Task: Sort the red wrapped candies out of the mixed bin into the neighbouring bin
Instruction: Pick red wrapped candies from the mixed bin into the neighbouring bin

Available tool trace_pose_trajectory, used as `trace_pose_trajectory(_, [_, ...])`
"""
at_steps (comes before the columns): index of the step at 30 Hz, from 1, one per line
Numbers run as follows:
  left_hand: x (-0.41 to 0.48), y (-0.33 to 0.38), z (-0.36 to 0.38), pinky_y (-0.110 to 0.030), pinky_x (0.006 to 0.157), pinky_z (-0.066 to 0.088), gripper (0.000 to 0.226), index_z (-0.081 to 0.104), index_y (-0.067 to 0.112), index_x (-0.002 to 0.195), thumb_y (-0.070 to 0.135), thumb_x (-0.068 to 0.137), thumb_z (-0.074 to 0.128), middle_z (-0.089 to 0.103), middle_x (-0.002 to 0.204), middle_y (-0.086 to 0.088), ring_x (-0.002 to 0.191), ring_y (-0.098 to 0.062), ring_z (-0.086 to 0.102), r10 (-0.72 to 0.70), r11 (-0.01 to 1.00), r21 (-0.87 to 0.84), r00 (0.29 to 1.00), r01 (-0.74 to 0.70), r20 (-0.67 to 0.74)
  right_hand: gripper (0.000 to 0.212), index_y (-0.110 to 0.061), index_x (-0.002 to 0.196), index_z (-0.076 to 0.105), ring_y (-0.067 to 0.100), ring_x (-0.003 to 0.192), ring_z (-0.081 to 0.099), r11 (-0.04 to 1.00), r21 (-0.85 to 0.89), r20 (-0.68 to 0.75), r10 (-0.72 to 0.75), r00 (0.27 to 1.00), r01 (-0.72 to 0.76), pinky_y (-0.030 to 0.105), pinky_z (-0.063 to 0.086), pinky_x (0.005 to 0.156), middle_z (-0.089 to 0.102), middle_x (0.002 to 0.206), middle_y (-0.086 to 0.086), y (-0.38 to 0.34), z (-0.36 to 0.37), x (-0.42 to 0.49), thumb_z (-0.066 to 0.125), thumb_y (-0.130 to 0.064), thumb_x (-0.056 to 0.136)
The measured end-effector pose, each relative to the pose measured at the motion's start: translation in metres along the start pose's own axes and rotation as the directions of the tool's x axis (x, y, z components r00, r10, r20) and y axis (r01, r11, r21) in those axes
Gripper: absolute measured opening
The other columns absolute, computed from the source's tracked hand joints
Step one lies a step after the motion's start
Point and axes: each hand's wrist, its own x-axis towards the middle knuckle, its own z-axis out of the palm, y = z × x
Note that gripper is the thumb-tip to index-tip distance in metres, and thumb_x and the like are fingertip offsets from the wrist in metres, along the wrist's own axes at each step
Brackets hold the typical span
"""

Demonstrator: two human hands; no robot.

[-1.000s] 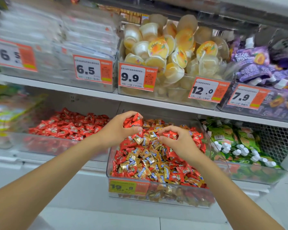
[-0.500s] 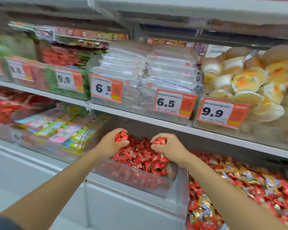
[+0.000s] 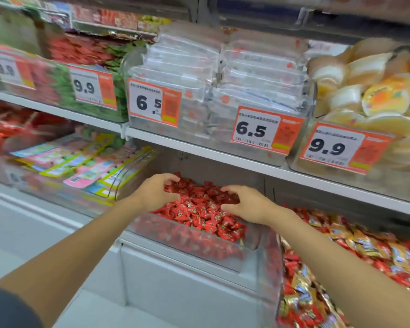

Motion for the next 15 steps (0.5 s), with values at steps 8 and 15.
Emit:
trace_pose_trajectory(8, [-0.034, 0.073, 0.042, -0.024, 0.088, 0.053, 0.023, 0.07, 0.02, 0.1, 0.014, 0.079, 0.078, 0.072, 0.098, -0.003, 0.093, -0.014, 0.068, 0.135, 0.983, -0.149, 0.969, -0.105, 0.207, 0.009, -0.033, 0.088, 0.062, 0.002, 0.083, 0.054, 0.997, -0.005, -0.332, 0.076, 0.94, -0.082, 0.025, 0.044, 0.076, 0.058, 0.088, -0.014, 0.056, -0.03, -0.138, 0.064, -0.025, 0.089])
trace_pose_trajectory(15, [-0.011, 0.102, 0.12, -0.035, 0.09, 0.054, 0.04, 0.068, 0.012, 0.118, 0.012, 0.078, 0.078, 0.068, 0.108, 0.001, 0.098, -0.014, 0.064, 0.116, 0.99, 0.008, 0.855, -0.139, 0.505, 0.011, -0.03, 0.1, 0.065, 0.005, 0.087, 0.056, 0.976, 0.197, -0.38, 0.16, 0.911, -0.09, 0.02, 0.043, 0.075, 0.06, 0.096, -0.012, 0.072, -0.022, -0.143, 0.065, -0.024, 0.09])
